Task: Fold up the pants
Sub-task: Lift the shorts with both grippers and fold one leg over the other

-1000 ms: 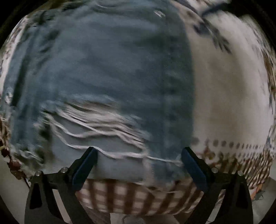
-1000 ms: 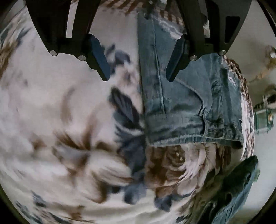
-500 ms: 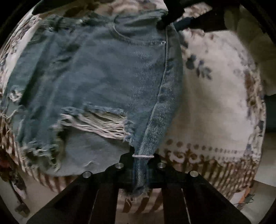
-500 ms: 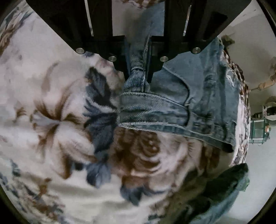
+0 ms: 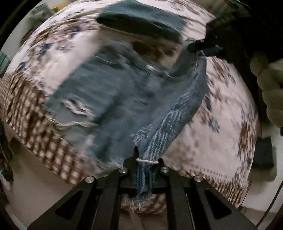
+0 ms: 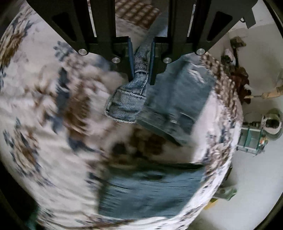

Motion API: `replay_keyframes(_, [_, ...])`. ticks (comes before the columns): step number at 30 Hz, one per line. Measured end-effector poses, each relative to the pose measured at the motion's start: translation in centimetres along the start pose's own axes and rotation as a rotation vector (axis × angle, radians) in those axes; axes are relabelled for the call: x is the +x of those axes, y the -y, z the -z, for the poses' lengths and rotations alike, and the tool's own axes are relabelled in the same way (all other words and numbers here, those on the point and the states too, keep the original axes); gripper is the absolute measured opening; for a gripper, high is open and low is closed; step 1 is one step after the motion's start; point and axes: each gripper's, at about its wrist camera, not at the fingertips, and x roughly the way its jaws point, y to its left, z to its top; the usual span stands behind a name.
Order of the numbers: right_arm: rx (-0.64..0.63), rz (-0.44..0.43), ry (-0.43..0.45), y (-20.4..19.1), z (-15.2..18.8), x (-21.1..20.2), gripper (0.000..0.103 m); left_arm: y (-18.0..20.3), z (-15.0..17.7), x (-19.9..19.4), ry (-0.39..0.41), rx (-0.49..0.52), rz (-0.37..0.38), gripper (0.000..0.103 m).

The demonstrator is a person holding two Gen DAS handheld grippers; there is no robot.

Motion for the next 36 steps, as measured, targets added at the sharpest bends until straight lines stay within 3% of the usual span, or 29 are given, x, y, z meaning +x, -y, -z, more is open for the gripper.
replay_keyframes(3, [-0.063, 0.025, -0.003, -4.8, -2.2, 1.5, 0.016, -4.4, -2.5, 0.5, 0.021, -0.052, -0.008, 0.005])
replay_keyframes(9, [-0.124, 0.131, -0.054, -13.3, -7.7, 9.2, 0.016, -11.2, -6.3, 5.3, 0.001, -0.108, -0.033, 0.005])
replay_keyframes(18, [-0.205, 0.247, -0.143, -19.7, -11.9, 19.5, 0.016, -18.9, -8.7, 11.4, -0.094, -0.2, -0.038, 0.008])
replay_keyframes(21, [-0.214, 0.268, -0.177, -20.5, -12.5, 21.6, 0.019, -20.8, -8.5, 12.3, -0.121, -0.286, 0.031, 0.011])
replay_keyframes(22, [-0.217, 0.257, -0.189, -20.7, -12.7, 22.0, 0.025, -21.3, -8.4, 12.0, -0.111, -0.308, 0.058, 0.012])
replay_keyframes(23, [-0.222, 0.237, -0.194, -20.8, -12.8, 22.1, 0.04, -21.6, -8.4, 11.8, -0.105, -0.316, 0.076, 0.019])
replay_keyframes(24, [-0.226, 0.21, -0.199, -20.9, -12.8, 22.0, 0.051, -21.7, -8.2, 11.3, -0.103, -0.315, 0.098, 0.038])
replay_keyframes(25, [-0.225, 0.143, -0.206, -21.0, -12.8, 21.7, 0.074, -21.9, -8.0, 10.9, -0.094, -0.317, 0.115, 0.053])
replay_keyframes(26, [-0.219, 0.081, -0.206, -20.9, -12.8, 21.1, 0.082, -22.2, -7.7, 10.0, -0.075, -0.324, 0.12, 0.087])
replay_keyframes(27, [-0.211, 0.041, -0.196, -20.8, -12.6, 20.3, 0.082, -22.4, -7.4, 9.3, -0.055, -0.337, 0.109, 0.1])
replay_keyframes(33, [-0.155, 0.023, -0.143, -17.7, -10.4, 15.4, 0.082, -24.4, -3.4, 5.7, 0.0, -0.52, 0.086, 0.1])
replay_keyframes(36, [-0.104, 0.039, -0.135, -14.4, -8.3, 13.2, 0.083, -23.2, -0.8, 5.3, -0.003, -0.617, 0.094, 0.1])
